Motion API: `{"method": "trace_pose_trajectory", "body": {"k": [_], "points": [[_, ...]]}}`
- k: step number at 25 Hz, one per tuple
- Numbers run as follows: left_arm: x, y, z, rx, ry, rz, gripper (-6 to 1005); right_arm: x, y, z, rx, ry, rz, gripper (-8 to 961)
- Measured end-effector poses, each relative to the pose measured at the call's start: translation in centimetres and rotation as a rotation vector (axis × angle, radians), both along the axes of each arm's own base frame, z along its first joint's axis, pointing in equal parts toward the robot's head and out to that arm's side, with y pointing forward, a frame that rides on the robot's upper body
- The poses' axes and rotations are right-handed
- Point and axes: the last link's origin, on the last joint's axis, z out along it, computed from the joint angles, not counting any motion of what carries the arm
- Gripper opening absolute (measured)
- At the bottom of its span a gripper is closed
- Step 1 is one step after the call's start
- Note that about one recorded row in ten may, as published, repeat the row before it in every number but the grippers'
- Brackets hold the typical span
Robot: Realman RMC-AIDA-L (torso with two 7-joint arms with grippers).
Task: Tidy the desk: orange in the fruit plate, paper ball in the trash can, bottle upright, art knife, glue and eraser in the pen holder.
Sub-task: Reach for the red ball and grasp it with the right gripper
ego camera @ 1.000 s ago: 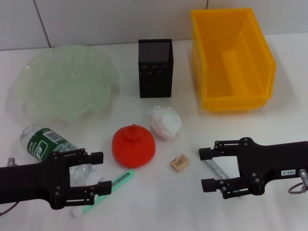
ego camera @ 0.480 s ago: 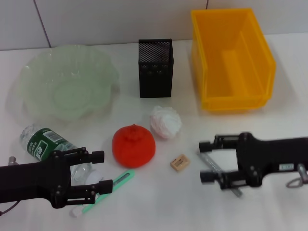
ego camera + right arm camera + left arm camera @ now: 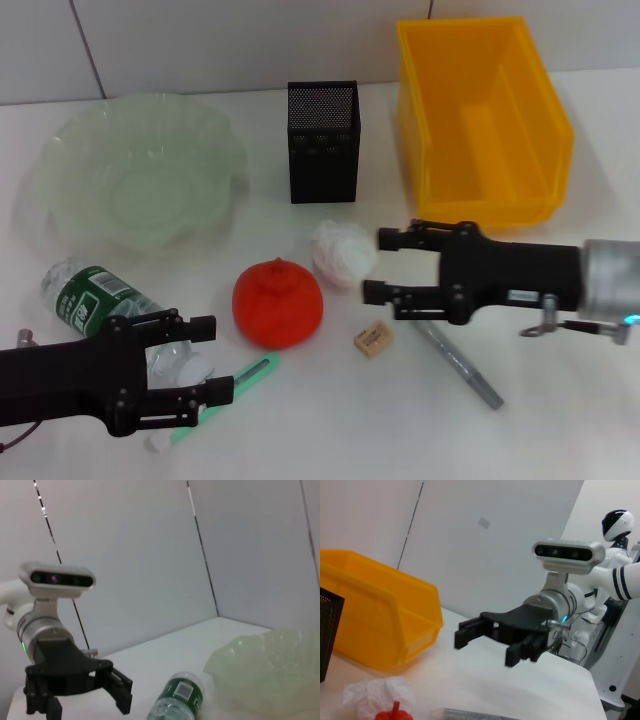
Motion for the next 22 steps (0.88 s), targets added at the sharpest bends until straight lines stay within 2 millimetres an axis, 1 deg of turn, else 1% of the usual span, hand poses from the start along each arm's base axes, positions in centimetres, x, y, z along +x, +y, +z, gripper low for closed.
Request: {"method": "trace_pose_trajectory", "body": {"k": [2, 3, 7, 8, 11, 12, 16, 17, 21, 22], "points": [[0.0, 0.0, -0.1, 0.000, -0.001, 0.000, 797, -0.6, 0.6, -1.3, -0.008, -0.026, 0.016, 761], [0.0, 0.0, -0.1, 0.000, -0.001, 0.000, 797, -0.6, 0.6, -1.3, -0.008, -0.026, 0.016, 761], [0.0, 0.0, -0.1, -0.001, 0.000, 0.001, 797, -1.5, 1.8, -3.0, -0.009, -0.058, 0.022, 761], [0.0, 0.0, -0.1, -0.001, 0.000, 0.001, 797, -1.5, 1.8, -3.0, -0.009, -0.058, 0.022, 761], [0.0, -0.1, -0.2, -0.004, 0.001, 0.003, 797, -2.0, 2.3, -3.8, -0.002, -0.077, 0.037, 761], [-0.1, -0.1, -0.2, -0.005, 0.002, 0.004, 796, -2.4, 2.6, -4.3, 0.000, -0.090, 0.046, 761], [0.0, -0.2, -0.3, -0.007, 0.001, 0.005, 796, -2.9, 3.1, -5.1, -0.003, -0.106, 0.045, 762], [0.0, -0.2, -0.4, -0.008, 0.000, 0.006, 796, -3.2, 3.3, -5.5, -0.006, -0.116, 0.054, 758], [0.0, -0.2, -0.4, -0.008, 0.000, 0.005, 796, -3.6, 3.6, -6.2, -0.001, -0.139, 0.064, 741], [0.0, -0.2, -0.4, -0.008, 0.000, 0.005, 796, -3.8, 3.8, -6.8, -0.003, -0.164, 0.061, 737]]}}
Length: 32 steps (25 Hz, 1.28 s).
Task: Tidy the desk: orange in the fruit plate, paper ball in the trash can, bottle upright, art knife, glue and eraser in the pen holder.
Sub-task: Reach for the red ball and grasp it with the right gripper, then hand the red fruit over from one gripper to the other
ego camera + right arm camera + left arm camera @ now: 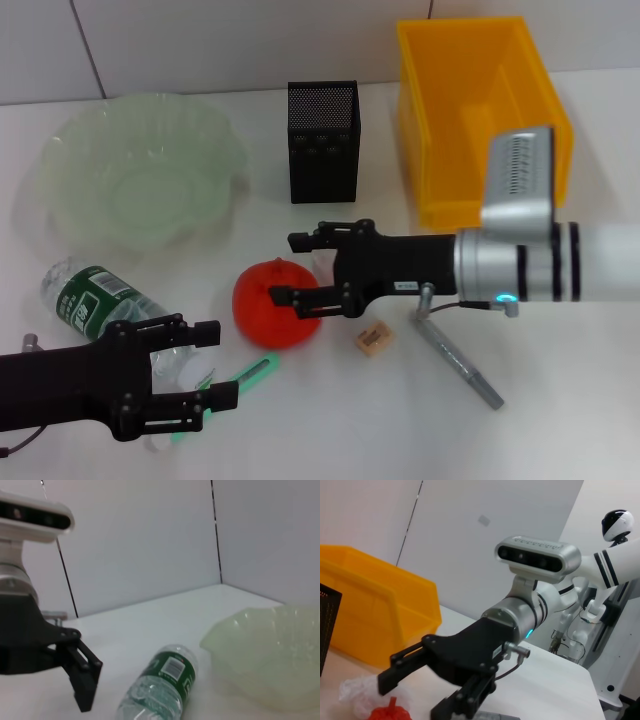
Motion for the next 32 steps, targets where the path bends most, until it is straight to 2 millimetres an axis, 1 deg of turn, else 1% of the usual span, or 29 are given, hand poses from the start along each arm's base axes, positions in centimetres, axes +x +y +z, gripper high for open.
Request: {"method": "trace_pose_trajectory", "body": {"k": [1, 5, 10, 19, 24, 29, 32], "points": [[0.0, 0.0, 0.0, 0.000, 0.000, 0.000, 795, 0.0, 0.0, 0.0, 0.000, 0.000, 0.000, 733], [0.0, 0.0, 0.0, 0.000, 0.000, 0.000, 795, -0.3, 0.4, -1.0, -0.015, -0.062, 0.006, 716], [0.0, 0.0, 0.0, 0.000, -0.001, -0.002, 795, -0.6, 0.7, -1.4, -0.024, -0.081, -0.003, 695], [0.0, 0.0, 0.1, 0.005, 0.000, -0.004, 794, -0.6, 0.5, -1.3, -0.022, -0.075, 0.014, 506], [0.1, 0.1, 0.1, 0.008, -0.001, -0.005, 793, -0.5, 0.1, -0.9, -0.023, -0.044, 0.026, 268], [0.1, 0.1, 0.1, 0.009, 0.000, -0.004, 793, -0.4, 0.0, -0.1, -0.011, -0.011, 0.039, 221], [0.0, 0.1, 0.1, 0.010, 0.000, -0.004, 792, -0.4, -0.3, 0.7, 0.005, 0.038, 0.040, 198]]}}
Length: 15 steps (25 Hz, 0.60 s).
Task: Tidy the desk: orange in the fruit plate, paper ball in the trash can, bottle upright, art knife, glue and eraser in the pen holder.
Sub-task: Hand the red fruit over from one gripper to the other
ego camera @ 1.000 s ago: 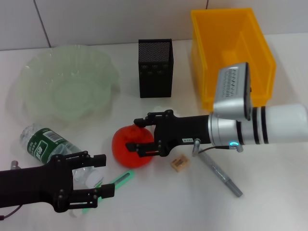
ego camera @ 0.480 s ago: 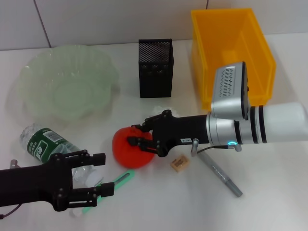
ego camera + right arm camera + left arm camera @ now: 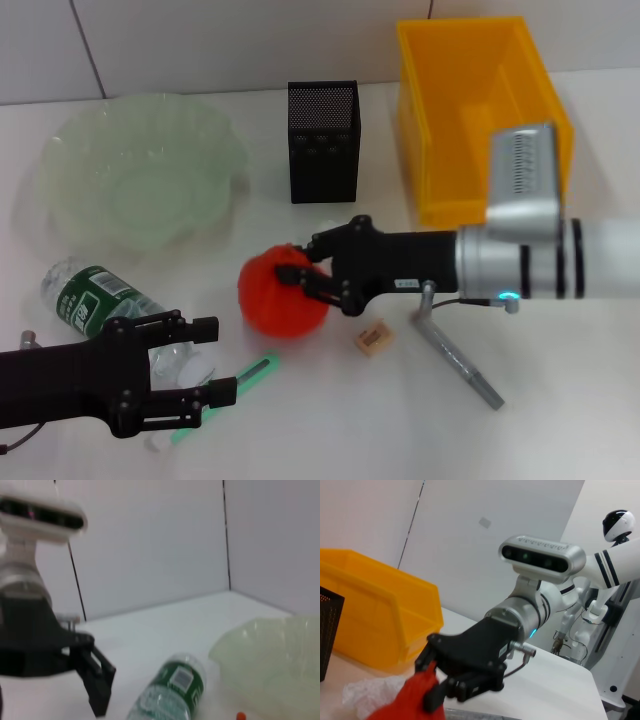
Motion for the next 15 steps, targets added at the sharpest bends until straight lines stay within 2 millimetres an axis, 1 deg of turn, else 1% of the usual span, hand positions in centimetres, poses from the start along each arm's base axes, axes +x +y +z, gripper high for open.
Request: {"method": "trace_pose_trajectory", "body": {"k": [2, 3, 4, 5, 7, 8, 9, 12, 13, 14, 15], "points": [[0.0, 0.0, 0.0, 0.000, 0.000, 0.000, 792, 0.1, -0.3, 0.7, 0.011, 0.039, 0.005, 183], [0.0, 0.0, 0.0, 0.000, 0.000, 0.001, 792, 0.0, -0.6, 1.6, 0.021, 0.089, 0.016, 175], [0.0, 0.0, 0.0, 0.000, 0.000, 0.001, 792, 0.0, -0.6, 1.6, 0.021, 0.089, 0.016, 167], [-0.1, 0.0, 0.0, 0.001, 0.000, 0.002, 792, -0.1, -0.7, 2.1, 0.031, 0.118, 0.022, 159], [-0.1, -0.1, 0.0, 0.001, 0.001, 0.003, 792, -0.3, -0.6, 3.1, 0.062, 0.171, 0.031, 142], [-0.1, -0.1, 0.0, 0.001, 0.001, 0.003, 792, -0.9, -0.1, 4.1, 0.106, 0.215, 0.043, 134], [-0.1, -0.1, 0.0, 0.001, 0.001, 0.003, 792, -0.9, -0.1, 4.1, 0.106, 0.215, 0.043, 130], [-0.1, -0.1, -0.1, 0.001, -0.001, 0.004, 791, -2.6, 1.4, 5.0, 0.151, 0.253, 0.075, 116], [-0.1, -0.1, -0.1, 0.001, -0.001, 0.004, 791, -4.3, 2.6, 5.1, 0.163, 0.251, 0.101, 112], [-0.1, -0.1, -0.1, 0.001, -0.001, 0.004, 791, -4.3, 2.6, 5.1, 0.163, 0.251, 0.101, 107], [-0.1, -0.1, -0.1, 0.001, -0.002, 0.004, 791, -5.2, 3.3, 5.0, 0.168, 0.245, 0.112, 103]]}}
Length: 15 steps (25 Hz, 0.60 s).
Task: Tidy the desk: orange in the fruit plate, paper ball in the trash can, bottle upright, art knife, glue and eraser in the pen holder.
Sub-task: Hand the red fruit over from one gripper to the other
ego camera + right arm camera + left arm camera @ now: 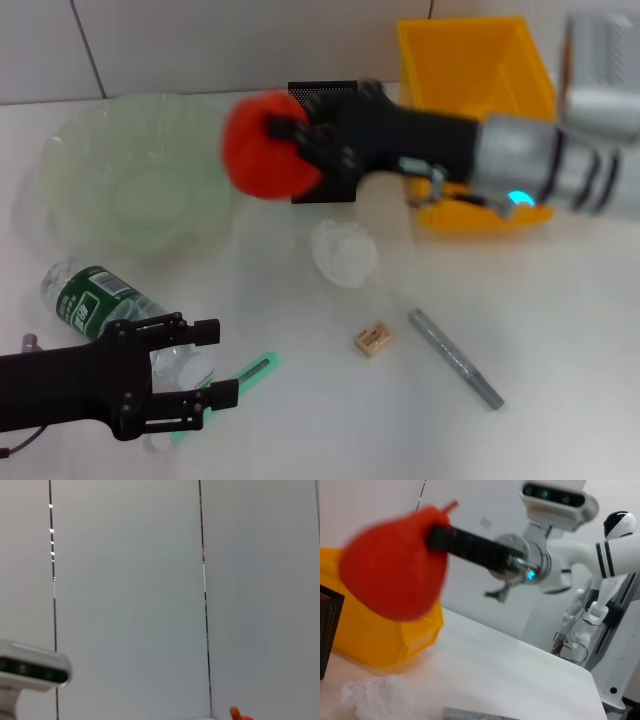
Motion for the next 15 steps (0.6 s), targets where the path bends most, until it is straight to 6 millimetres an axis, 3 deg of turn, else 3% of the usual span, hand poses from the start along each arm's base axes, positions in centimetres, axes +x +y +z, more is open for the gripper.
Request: {"method": "trace_pose_trajectory", "body": {"k": [2, 3, 5, 8, 15], "points": [[0.0, 0.0, -0.1, -0.002, -0.003, 0.002, 791, -1.7, 1.4, -0.3, 0.010, -0.019, 0.003, 94], [0.0, -0.1, -0.1, -0.003, -0.003, 0.004, 791, -3.5, 3.0, -0.9, 0.018, -0.045, -0.016, 89], [-0.1, -0.1, -0.1, -0.003, -0.004, 0.006, 791, -4.3, 3.7, -1.2, 0.021, -0.058, -0.027, 70], [0.0, -0.1, -0.2, -0.003, -0.005, 0.007, 790, -7.7, 6.0, -2.8, 0.043, -0.149, -0.044, 51], [0.3, 0.0, -0.4, 0.002, -0.009, -0.009, 790, -10.7, 7.9, -4.4, 0.071, -0.277, -0.072, 59]]}}
